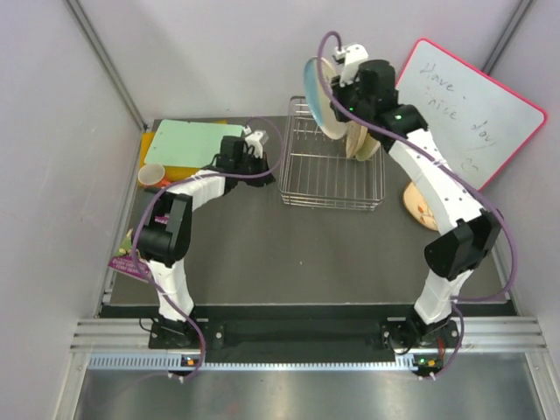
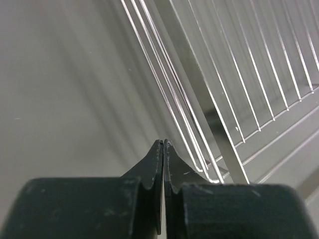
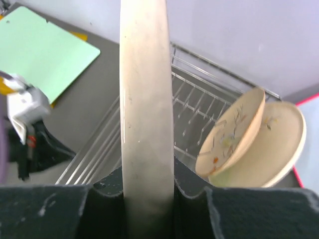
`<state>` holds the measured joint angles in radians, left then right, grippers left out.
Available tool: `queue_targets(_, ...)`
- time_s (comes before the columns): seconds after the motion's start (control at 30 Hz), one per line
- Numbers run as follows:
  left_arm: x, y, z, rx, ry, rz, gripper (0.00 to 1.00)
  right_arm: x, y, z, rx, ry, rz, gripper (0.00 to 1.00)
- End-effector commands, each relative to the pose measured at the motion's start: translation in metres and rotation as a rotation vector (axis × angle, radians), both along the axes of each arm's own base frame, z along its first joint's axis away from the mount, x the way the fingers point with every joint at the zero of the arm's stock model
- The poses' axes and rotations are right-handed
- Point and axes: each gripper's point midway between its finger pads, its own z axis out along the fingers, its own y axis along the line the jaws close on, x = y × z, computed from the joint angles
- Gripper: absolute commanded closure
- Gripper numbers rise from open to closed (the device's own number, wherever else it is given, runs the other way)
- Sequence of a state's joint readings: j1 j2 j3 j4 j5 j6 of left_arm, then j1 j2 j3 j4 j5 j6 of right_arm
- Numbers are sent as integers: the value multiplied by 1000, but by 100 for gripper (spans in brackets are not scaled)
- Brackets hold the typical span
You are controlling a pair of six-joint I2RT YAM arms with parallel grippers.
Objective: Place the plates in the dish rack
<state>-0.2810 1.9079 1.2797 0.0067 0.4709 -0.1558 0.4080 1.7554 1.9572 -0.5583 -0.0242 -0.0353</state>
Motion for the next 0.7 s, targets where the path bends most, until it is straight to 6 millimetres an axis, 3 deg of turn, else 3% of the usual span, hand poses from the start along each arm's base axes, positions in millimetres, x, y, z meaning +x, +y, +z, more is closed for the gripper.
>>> queue_targets(0.0, 29, -12, 27, -54, -115, 30, 100, 22, 3, 96, 61, -314, -160, 100)
queue_targets(0.13, 29, -24, 27, -93, -97, -4, 100, 29, 3, 92, 23, -334, -202, 100)
queue_targets(0.2, 23, -34, 27, -106, -89, -42, 100, 31, -7, 89, -19, -345, -267, 100)
queue_targets(0.3, 4, -52, 26, -122, -74, -100, 100, 36, -20, 80, -74, -347, -349, 100)
queue_targets(0.43, -27, -76, 26, -138, -67, -169, 100, 39, -20, 65, -122, -331, -374, 100)
queue_targets(0.67, -73, -88, 24, -150, -38, -221, 100, 47, -24, 45, -180, -308, -440, 100)
